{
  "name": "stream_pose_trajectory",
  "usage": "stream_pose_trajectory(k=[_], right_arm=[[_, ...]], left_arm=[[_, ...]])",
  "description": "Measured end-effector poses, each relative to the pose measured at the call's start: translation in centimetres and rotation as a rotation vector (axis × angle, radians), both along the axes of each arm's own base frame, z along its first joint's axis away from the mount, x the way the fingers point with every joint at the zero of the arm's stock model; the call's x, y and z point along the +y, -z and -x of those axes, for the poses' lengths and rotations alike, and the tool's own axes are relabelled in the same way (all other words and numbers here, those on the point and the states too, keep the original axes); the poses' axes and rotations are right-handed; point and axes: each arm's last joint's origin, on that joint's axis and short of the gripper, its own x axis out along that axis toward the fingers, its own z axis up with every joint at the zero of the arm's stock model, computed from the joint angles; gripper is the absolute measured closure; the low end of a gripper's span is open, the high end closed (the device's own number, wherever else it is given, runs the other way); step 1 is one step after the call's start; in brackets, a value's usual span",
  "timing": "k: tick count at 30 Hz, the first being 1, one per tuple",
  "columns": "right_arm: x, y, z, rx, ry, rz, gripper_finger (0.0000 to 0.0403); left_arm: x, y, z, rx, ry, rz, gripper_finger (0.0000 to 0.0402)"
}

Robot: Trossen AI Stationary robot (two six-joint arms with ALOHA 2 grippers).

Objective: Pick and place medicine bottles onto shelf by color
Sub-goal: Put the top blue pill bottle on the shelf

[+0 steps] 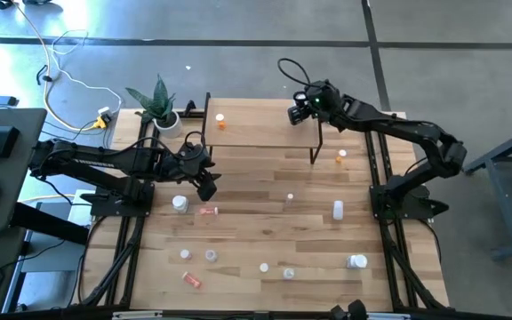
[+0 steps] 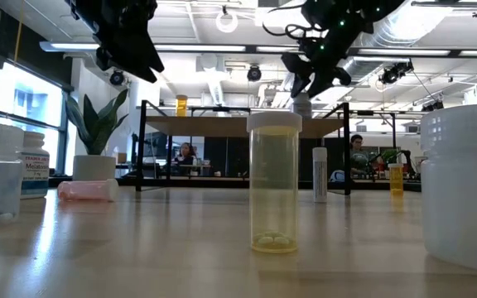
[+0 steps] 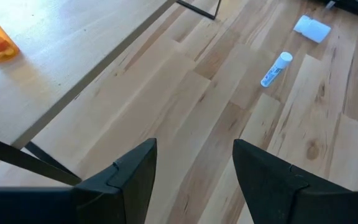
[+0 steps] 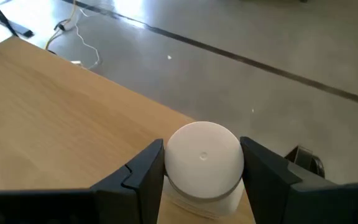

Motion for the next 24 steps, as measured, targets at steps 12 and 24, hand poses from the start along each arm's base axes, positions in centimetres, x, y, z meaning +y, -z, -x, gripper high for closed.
stream_pose_trajectory(k=[12,24], right_arm=[[-0.6,0.2,0.4,0.001,0.005,-0.024,0.0226],[-0.2,-0.5,0.9,-0.016,-0.005,-0.019,0.0132]], left_arm=[[-0.1,0.6,0.6,0.083,0.021,0.034,0.0202],[-0.7,-0.4,2.4,0.253,-0.038,0.162,0.0202]])
